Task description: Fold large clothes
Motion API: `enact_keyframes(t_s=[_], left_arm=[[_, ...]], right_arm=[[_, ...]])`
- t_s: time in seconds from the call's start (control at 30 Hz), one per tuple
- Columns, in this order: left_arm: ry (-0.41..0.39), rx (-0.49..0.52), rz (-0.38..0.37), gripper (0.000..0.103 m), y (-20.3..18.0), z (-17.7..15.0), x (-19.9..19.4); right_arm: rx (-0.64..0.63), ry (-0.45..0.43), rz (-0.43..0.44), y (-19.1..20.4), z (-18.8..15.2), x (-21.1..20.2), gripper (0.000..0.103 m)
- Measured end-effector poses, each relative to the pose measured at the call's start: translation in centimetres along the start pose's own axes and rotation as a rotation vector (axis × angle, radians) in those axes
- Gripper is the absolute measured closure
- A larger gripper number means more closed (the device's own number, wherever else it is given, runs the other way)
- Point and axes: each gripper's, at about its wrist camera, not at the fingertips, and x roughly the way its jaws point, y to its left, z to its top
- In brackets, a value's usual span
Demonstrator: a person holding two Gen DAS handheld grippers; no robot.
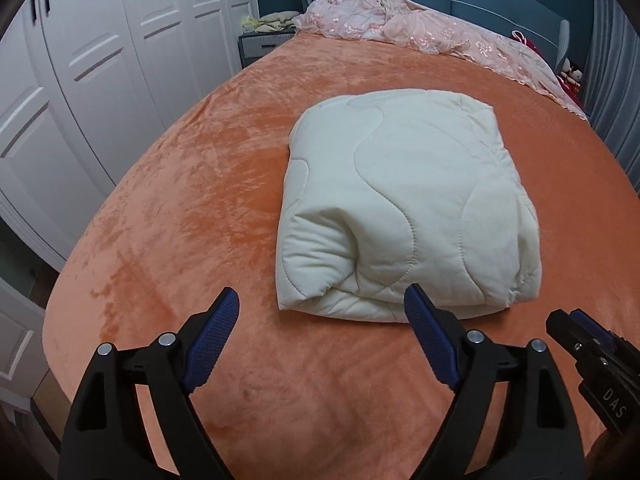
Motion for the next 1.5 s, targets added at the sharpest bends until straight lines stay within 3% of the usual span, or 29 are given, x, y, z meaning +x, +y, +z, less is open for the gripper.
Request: enact_keyframes(t_s=[0.1,0.2,0.4,0.97,1.5], left_arm=[[-0.027,0.015,0.016,0.020,-0.2,-0.9,-2.3],[-0.040,0.007,0.016,0.016,-0.2,-2.0,-3.9],[-0.070,0.013,0.018,0.014,-0.4,-4.6,-6.8],[-0.115,0.008,0.079,0.014,-0.1,-9.7,-11.3],[-0.157,0.028,0.105,0.014,-0.3,-11.0,-13.5]], right_arm=[[-0.031,-0.051,-0.049,0.1,-1.0,-2.6,0.040],[-0.070,-0.099,-0.097,0.6,-2.4,-4.7,0.034],[-0.116,-0.110,-0.100,1.6,-4.8,-6.8,0.030],[-0.165,-0.163,-0.149,2.3,-9.3,-11.1,0.029],[-0.171,-0.190,-0.151,2.1,-10.7,-12.8,0.029]])
